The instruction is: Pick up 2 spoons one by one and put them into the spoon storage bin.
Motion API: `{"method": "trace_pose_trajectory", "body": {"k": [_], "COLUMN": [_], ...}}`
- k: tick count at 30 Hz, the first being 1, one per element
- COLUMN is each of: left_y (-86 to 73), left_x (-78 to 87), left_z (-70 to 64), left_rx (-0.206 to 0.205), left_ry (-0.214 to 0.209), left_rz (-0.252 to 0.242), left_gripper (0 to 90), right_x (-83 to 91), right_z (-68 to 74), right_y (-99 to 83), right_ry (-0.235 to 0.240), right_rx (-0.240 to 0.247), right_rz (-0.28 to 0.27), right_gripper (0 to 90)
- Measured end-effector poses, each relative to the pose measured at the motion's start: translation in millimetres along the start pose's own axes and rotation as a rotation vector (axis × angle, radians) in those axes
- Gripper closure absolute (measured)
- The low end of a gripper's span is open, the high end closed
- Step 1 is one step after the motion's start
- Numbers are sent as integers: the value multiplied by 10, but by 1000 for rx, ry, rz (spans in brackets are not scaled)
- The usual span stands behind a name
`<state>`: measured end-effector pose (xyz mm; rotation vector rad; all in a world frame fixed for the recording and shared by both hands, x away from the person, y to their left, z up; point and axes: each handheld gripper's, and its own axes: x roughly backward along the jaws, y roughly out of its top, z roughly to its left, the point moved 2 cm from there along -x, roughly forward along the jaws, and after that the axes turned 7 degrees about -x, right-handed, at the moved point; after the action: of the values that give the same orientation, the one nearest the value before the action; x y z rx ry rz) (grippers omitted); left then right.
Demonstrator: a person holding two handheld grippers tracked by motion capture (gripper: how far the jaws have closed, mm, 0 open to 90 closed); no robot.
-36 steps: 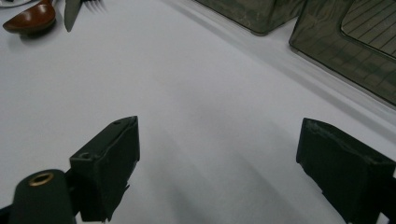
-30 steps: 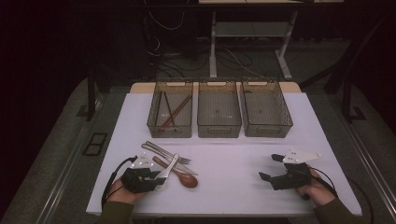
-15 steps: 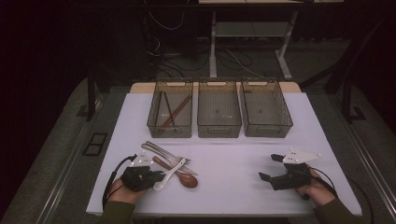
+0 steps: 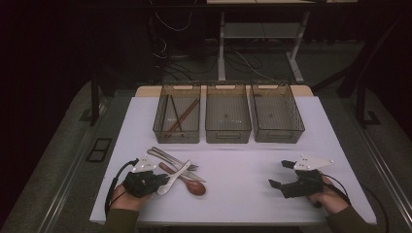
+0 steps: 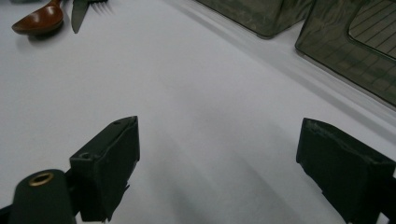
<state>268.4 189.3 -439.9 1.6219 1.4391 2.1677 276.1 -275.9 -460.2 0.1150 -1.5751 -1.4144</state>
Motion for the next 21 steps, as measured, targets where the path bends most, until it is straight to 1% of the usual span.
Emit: {"method": "trace_pose_trajectory", "body": {"k": [5, 14, 18, 21], "left_y": [49, 157, 215, 271], "left_x": [20, 47, 42, 38], "left_z": [7, 51, 75, 108], "left_rx": [-19, -33, -38, -43], "left_ry": [-1, 11, 8, 15], "left_rz": [-28, -66, -74, -79], "left_gripper": [819, 820, 820, 821], "right_x": [-1, 1, 2, 6], "right_z": [1, -5, -11, -14], "right_y": [3, 5, 5, 7], "right_ry": [1, 3, 3, 3], "right_rx": [3, -1, -3, -6], "right_rz": [-2, -1, -4, -5], "right_gripper": [132, 132, 132, 132]}}
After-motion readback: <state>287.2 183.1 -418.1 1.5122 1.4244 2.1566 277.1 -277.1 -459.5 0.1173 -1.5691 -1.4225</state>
